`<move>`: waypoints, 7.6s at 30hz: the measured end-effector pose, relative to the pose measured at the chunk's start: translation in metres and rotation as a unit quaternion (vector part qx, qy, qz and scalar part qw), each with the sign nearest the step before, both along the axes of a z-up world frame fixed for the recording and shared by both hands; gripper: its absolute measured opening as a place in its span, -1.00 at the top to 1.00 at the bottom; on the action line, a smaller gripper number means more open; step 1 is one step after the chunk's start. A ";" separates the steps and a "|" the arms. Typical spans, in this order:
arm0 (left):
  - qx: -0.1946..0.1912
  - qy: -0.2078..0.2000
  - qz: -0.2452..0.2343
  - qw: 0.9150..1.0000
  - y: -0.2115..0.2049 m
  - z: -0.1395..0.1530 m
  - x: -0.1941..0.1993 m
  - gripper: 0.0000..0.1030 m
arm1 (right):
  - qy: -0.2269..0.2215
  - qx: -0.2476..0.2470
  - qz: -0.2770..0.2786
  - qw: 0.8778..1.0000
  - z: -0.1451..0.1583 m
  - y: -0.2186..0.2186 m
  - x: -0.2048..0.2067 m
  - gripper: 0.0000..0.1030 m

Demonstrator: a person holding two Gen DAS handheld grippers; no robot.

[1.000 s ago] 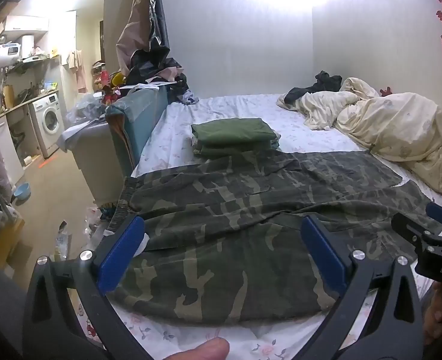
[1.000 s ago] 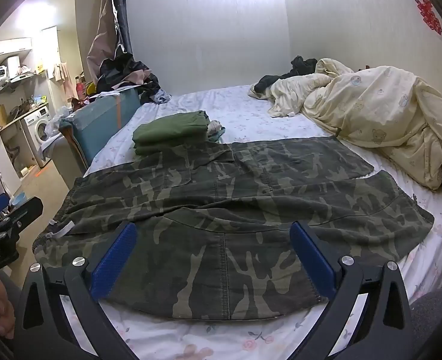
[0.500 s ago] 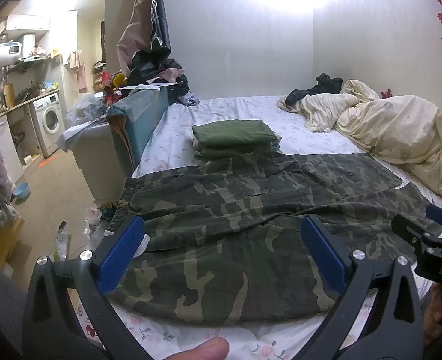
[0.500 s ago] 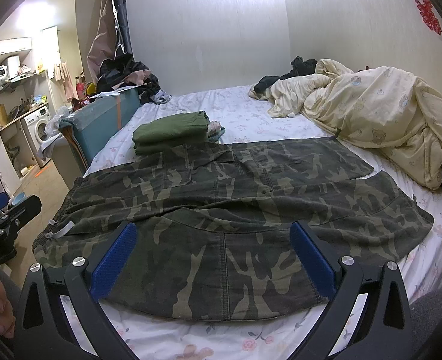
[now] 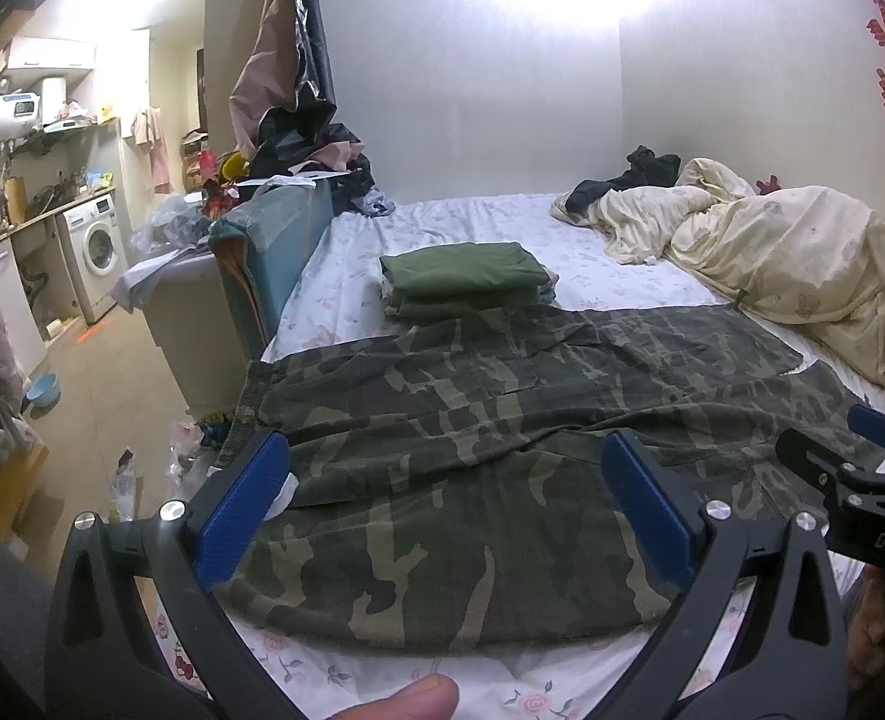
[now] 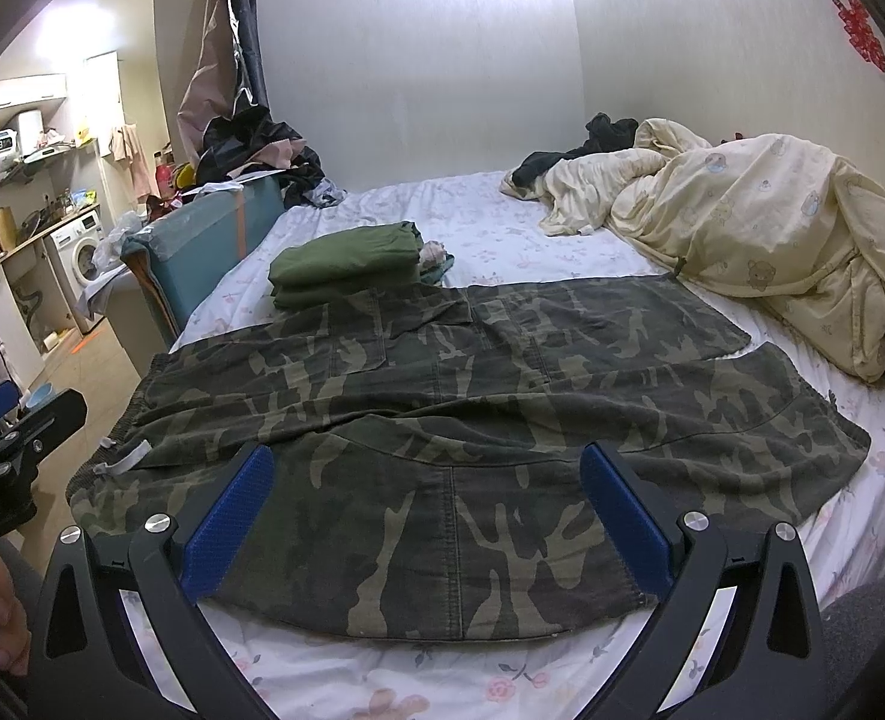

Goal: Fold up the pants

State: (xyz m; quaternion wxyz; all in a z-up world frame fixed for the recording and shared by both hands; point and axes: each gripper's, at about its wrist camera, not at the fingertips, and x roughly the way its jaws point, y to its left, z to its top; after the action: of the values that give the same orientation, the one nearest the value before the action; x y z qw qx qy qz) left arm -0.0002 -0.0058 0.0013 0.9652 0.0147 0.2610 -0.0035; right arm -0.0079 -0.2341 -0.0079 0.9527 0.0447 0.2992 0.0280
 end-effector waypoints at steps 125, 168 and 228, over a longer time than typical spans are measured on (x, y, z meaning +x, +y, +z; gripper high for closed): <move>-0.071 0.209 0.280 0.934 0.181 -0.084 0.091 0.73 | 0.173 0.362 -0.425 0.812 -0.171 -0.256 0.046 -0.88; -0.067 0.311 0.229 0.920 0.220 -0.053 0.364 0.72 | 0.171 0.066 -0.357 0.916 -0.011 -0.370 0.426 1.00; -0.094 0.295 -0.145 0.940 0.327 -0.135 0.248 -0.79 | 0.296 -0.125 0.468 0.823 -0.118 0.428 0.459 -0.54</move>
State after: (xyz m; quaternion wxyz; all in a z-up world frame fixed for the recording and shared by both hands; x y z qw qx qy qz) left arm 0.2474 0.3215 -0.1341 0.8306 -0.0401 0.5279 -0.1724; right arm 0.4516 0.1943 -0.1258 0.6884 -0.2140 0.5524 0.4185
